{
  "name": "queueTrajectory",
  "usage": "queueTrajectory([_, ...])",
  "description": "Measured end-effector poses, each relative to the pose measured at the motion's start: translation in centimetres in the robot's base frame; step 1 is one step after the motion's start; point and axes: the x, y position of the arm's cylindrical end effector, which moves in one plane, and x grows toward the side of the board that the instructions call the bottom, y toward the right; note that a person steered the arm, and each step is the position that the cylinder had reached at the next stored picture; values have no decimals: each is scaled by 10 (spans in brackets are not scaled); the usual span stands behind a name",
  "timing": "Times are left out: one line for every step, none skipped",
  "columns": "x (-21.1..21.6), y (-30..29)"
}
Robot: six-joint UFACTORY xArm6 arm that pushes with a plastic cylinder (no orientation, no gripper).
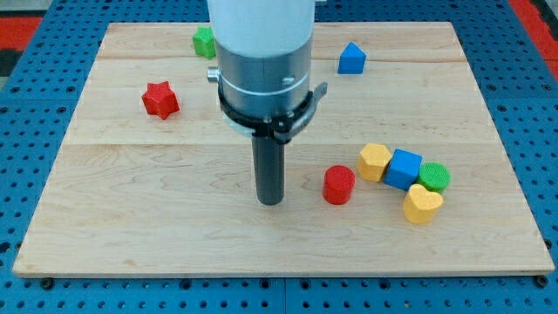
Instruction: Move your arm close to the right side of the blue triangle
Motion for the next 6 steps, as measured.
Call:
queueTrajectory([-3, 67])
queueTrajectory([-2, 90])
queueTrajectory([-17, -12])
queueTrajectory([-90, 3])
queueTrajectory([-135, 104])
queueTrajectory([-183, 196])
